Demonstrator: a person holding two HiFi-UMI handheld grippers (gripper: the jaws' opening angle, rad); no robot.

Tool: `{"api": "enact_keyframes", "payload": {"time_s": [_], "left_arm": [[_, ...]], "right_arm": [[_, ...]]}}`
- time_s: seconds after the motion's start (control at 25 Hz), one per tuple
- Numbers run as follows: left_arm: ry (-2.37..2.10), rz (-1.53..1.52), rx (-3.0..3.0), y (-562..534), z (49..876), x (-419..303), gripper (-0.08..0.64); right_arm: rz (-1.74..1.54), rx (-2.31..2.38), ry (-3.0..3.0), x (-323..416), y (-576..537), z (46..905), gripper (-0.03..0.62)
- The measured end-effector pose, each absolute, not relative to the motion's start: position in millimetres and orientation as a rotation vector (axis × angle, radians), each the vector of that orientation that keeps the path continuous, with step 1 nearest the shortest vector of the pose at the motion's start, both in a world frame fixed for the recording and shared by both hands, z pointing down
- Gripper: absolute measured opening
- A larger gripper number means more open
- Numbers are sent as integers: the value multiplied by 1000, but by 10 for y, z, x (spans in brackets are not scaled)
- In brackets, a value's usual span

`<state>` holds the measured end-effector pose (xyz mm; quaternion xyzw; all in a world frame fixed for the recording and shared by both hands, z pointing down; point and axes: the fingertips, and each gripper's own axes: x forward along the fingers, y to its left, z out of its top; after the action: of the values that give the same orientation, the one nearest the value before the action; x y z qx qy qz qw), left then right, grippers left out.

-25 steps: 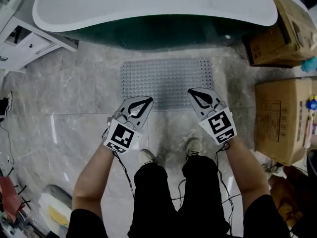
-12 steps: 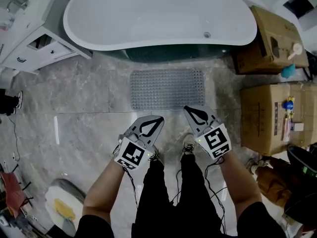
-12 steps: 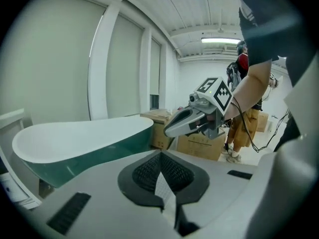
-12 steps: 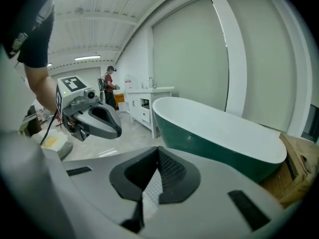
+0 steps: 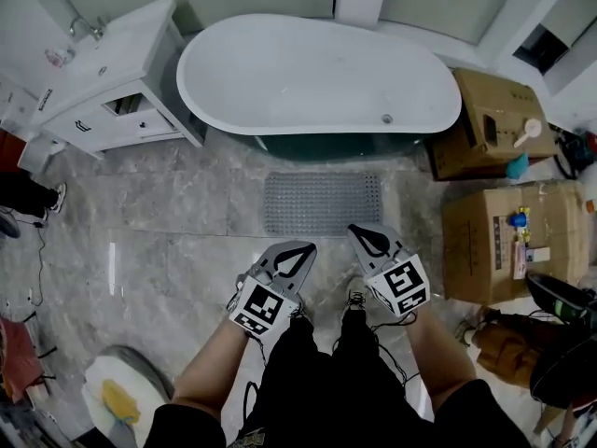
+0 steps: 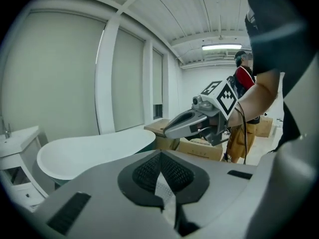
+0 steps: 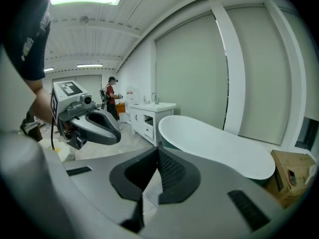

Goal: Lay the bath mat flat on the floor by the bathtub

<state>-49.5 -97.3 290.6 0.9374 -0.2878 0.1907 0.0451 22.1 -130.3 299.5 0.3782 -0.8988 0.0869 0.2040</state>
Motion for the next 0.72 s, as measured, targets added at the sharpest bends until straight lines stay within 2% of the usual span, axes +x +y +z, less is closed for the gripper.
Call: {"api": "enact_keyframes", "payload": {"time_s": [0.32, 0.72], "left_arm": [[-888, 459, 2844, -474, 2354, -540, 15], [-902, 414, 2843, -126, 2104, -472, 15]], "right_arm": [[221, 1136, -2512, 62, -729, 2371, 17], [245, 1348, -2482, 335, -192, 2054, 16]]}}
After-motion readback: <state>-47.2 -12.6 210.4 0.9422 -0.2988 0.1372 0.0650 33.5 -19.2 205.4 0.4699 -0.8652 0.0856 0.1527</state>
